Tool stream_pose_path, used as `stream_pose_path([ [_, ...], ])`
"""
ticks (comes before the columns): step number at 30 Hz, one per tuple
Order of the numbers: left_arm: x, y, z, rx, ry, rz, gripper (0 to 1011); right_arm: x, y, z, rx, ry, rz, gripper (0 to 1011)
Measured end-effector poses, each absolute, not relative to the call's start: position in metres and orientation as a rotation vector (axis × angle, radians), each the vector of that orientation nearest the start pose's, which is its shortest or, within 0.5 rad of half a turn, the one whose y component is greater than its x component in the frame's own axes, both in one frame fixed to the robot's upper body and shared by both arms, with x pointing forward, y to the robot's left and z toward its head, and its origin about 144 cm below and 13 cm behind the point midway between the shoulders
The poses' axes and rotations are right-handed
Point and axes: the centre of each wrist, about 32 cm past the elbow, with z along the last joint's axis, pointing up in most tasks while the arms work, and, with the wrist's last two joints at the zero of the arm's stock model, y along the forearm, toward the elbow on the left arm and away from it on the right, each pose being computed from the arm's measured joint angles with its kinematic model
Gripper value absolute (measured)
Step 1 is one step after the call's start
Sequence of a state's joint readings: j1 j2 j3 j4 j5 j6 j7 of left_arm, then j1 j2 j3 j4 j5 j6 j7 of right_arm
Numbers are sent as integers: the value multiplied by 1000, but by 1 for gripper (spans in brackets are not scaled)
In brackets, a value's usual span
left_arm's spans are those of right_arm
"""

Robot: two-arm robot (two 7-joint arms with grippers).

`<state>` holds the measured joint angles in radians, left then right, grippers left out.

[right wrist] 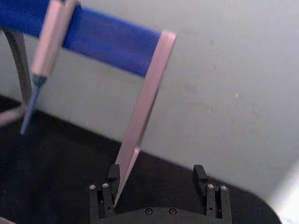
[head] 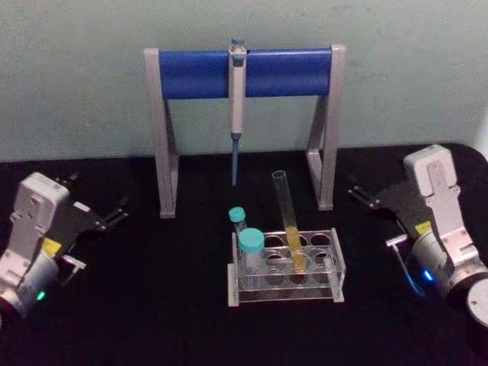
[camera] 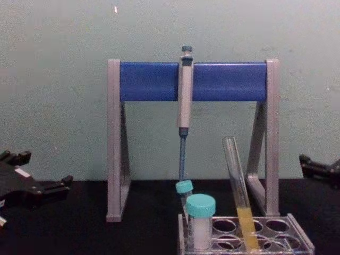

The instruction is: Pick up the test tube from the test tube rack, shake it, then place it back into the test tube rack.

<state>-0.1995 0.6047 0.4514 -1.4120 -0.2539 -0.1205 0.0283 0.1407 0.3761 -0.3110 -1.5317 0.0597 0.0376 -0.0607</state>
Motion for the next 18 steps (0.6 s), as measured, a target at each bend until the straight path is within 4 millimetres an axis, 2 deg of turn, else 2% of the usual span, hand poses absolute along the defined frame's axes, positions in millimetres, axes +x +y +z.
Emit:
stream_pose_path([
  [7,489,310,1140,304,-285,1248,1001,491,-250,1152,-306,-205,-1341,1000],
  [18,489,310,1140,304,-285,1248,1001,490,-249,1153,-305,-209,-1344,1000],
])
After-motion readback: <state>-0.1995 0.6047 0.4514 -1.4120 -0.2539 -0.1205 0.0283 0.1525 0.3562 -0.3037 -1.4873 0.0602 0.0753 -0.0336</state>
